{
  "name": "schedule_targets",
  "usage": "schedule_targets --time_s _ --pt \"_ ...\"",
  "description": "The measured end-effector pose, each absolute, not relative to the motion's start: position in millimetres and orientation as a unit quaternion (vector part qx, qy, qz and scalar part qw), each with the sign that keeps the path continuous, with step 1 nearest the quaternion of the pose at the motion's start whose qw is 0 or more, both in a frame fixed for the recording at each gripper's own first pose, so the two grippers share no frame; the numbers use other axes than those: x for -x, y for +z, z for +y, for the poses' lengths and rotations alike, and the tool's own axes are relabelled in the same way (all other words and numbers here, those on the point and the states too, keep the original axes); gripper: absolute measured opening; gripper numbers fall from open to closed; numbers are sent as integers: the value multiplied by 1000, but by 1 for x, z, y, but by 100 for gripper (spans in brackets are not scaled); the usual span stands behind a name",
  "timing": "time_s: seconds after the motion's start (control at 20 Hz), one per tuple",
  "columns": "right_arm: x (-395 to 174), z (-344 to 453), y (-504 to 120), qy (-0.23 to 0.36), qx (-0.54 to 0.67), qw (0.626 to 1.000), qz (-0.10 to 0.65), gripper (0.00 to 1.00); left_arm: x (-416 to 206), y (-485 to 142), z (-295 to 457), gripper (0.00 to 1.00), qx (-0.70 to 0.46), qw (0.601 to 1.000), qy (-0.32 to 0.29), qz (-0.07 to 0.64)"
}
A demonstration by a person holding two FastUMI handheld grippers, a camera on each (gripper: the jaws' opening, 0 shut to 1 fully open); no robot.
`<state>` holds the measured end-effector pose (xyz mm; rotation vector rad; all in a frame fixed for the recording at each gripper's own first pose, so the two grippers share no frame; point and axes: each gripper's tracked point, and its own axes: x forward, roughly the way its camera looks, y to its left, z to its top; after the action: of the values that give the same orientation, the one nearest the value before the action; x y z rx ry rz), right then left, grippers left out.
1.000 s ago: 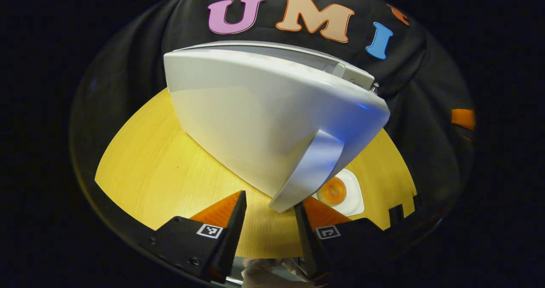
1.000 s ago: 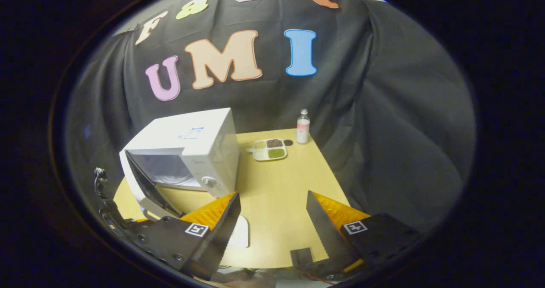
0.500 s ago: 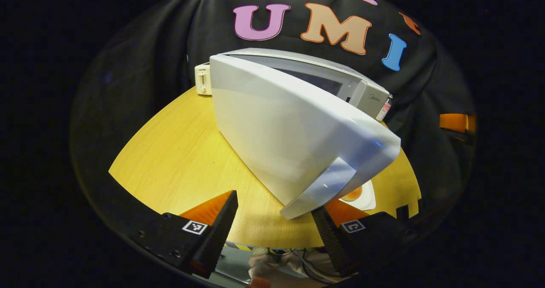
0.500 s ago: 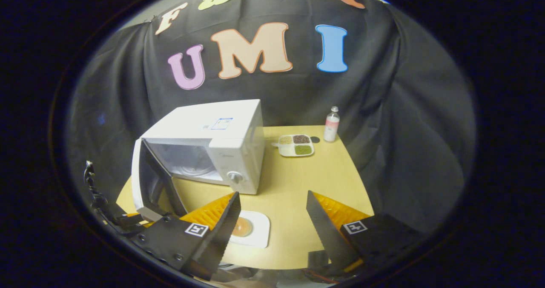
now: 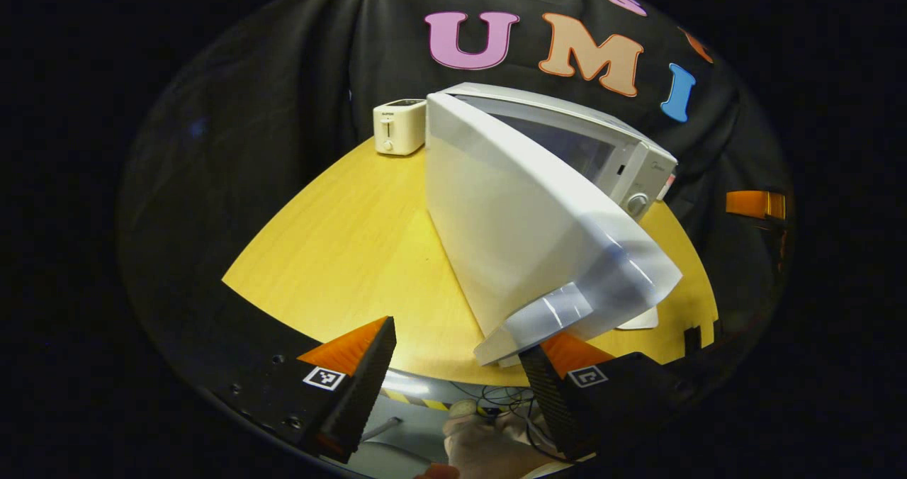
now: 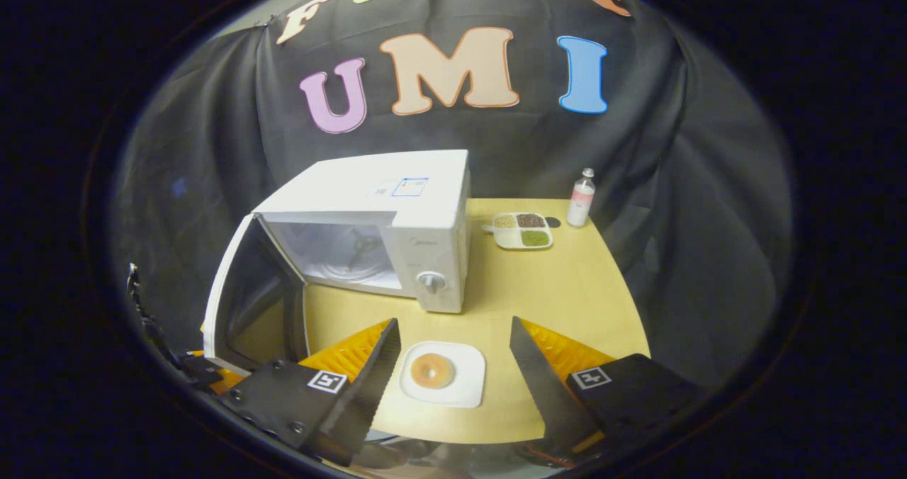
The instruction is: Open the microwave oven with the left hand, put the food in, and close the microwave oven.
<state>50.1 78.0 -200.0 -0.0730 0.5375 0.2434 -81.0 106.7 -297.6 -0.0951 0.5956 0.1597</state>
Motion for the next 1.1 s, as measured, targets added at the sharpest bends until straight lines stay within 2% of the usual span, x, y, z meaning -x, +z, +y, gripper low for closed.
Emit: schedule_targets --time_s 0.05,0.45,0.85,1.1 --pt "-48 83 -204 118 37 956 268 99 85 -298 116 98 48 952 83 291" --pt "-19 118 -241 105 34 950 293 99 110 -300 175 98 128 946 88 284" --pt "-4 122 -284 95 48 937 334 99 118 -296 208 98 137 944 86 289" --pt "-8 118 -312 104 52 924 365 99 132 -294 240 98 140 938 153 278"
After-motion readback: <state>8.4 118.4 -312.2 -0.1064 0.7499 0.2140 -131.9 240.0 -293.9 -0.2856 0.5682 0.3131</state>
